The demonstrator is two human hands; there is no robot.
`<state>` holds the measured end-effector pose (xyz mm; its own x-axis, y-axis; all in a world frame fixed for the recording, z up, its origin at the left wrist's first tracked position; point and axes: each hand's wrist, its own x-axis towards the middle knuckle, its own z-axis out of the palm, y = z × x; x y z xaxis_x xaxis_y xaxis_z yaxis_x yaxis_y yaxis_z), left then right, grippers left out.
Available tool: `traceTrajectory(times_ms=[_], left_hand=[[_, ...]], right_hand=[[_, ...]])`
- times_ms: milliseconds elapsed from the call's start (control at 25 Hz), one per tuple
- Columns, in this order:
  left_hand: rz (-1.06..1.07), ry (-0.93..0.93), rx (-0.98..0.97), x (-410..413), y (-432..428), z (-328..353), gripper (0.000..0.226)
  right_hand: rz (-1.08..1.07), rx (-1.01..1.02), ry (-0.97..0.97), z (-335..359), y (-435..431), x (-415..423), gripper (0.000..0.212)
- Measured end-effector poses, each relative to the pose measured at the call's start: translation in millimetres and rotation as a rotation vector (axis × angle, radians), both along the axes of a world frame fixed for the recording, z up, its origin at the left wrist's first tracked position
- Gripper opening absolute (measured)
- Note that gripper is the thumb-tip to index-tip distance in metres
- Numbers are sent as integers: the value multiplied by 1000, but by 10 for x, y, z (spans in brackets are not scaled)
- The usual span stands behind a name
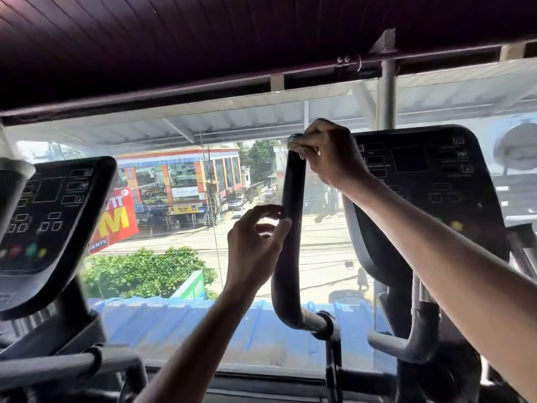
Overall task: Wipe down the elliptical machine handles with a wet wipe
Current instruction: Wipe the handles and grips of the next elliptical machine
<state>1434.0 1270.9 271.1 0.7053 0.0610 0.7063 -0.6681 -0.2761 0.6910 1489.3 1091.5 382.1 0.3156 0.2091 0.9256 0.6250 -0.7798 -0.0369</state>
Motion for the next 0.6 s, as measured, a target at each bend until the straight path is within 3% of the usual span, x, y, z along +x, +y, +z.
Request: traceTrajectory(times_ms=[120, 480, 600], left_hand=[[-16, 4, -3, 2, 7, -12, 13], [-10, 21, -57, -27, -45, -79, 18], [7, 31, -37, -71, -24, -111, 19]], right_hand=[[28, -77, 77, 89, -78, 38, 23], [65, 28, -4, 92, -122, 181, 17], [93, -57, 25, 13, -86, 92, 17]])
